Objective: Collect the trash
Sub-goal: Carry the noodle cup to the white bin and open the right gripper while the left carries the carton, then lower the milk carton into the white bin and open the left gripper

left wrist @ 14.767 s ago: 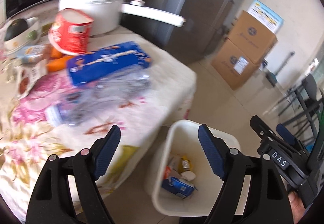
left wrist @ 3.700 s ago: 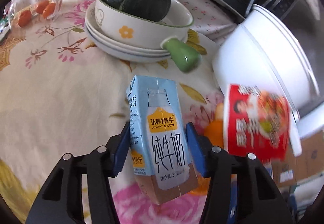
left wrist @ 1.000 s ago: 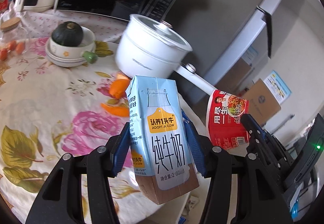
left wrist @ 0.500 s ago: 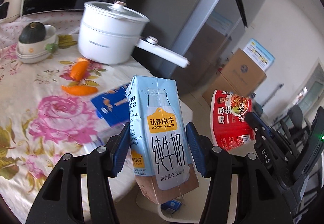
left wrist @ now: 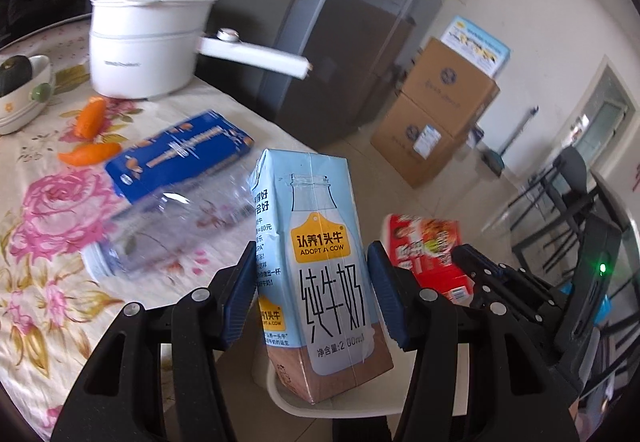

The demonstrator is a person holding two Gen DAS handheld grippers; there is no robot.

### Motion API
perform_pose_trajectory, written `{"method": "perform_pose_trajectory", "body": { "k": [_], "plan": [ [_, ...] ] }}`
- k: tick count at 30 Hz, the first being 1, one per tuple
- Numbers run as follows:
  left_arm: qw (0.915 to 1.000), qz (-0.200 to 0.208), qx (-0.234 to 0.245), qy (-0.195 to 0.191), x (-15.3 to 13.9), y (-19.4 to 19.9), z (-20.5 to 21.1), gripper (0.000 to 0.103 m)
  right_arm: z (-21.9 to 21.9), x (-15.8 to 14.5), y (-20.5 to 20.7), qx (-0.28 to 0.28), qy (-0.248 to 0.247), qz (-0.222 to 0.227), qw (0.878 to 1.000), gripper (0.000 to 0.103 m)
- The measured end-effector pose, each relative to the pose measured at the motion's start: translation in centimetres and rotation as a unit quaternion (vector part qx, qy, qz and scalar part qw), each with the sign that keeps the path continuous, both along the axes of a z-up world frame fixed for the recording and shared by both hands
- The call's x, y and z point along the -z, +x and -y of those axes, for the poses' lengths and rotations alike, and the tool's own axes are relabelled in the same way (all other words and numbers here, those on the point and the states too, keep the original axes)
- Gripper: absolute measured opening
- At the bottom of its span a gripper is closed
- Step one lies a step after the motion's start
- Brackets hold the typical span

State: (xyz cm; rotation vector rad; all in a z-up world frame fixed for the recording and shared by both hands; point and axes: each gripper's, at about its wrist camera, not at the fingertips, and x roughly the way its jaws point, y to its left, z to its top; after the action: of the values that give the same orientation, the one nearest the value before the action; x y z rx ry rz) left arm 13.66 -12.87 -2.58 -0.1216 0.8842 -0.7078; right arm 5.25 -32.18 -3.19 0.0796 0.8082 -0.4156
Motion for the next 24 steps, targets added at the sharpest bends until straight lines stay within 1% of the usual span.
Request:
{"method": "perform_pose_trajectory", "body": {
  "k": [1,2,3,5,8,9,10,11,12,13,14,16,24],
  "plan": [
    [1.0000,-0.002,0.005,0.003,0.2,-0.2,0.4,0.054,0.3,0.0,-0.2,0.004,0.002,0.000,1.000,0.018],
    [0.9999,-0.003,0.009,0.006,0.4,-0.4,0.7,0.054,0.6,0.0,-0.5,0.010,0.003,0.003,1.000,0.023],
    [0.9998,-0.005,0.015,0.009,0.7,-0.5,1.2,0.054,0.8,-0.2,-0.8,0.017,0.001,0.007,1.000,0.031],
    [0.9996,-0.008,0.024,0.013,1.1,-0.9,1.9,0.054,1.4,-0.5,-1.3,0.030,-0.001,0.015,0.999,0.034],
    [0.9990,-0.012,0.039,0.017,1.6,-1.4,3.2,0.054,2.6,-0.8,-1.9,0.061,-0.005,0.022,0.998,0.046],
    [0.9987,-0.012,0.045,0.019,1.8,-1.7,3.7,0.054,3.0,-0.9,-2.1,0.072,-0.011,0.025,0.997,0.054],
    [0.9985,-0.012,0.050,0.021,1.9,-1.9,4.1,0.054,3.3,-1.0,-2.4,0.089,-0.021,0.028,0.995,0.064],
    [0.9982,-0.013,0.055,0.023,2.0,-2.1,4.5,0.054,3.5,-1.2,-2.6,0.099,-0.029,0.031,0.994,0.069],
    [0.9977,-0.013,0.062,0.025,2.1,-2.3,5.0,0.054,3.8,-1.3,-2.8,0.110,-0.038,0.036,0.993,0.078],
    [0.9973,-0.013,0.067,0.027,2.3,-2.5,5.4,0.054,4.1,-1.5,-3.1,0.123,-0.047,0.041,0.990,0.084],
    [0.9969,-0.013,0.072,0.028,2.4,-2.7,5.8,0.054,4.4,-1.6,-3.3,0.132,-0.053,0.044,0.989,0.087],
    [0.9963,-0.014,0.078,0.031,2.6,-2.9,6.5,0.054,5.0,-1.7,-3.7,0.155,-0.065,0.049,0.985,0.095],
    [0.9928,-0.028,0.108,0.042,3.8,-3.6,9.2,0.055,7.7,-1.1,-4.9,0.202,-0.067,0.036,0.976,0.096]
  ]
}}
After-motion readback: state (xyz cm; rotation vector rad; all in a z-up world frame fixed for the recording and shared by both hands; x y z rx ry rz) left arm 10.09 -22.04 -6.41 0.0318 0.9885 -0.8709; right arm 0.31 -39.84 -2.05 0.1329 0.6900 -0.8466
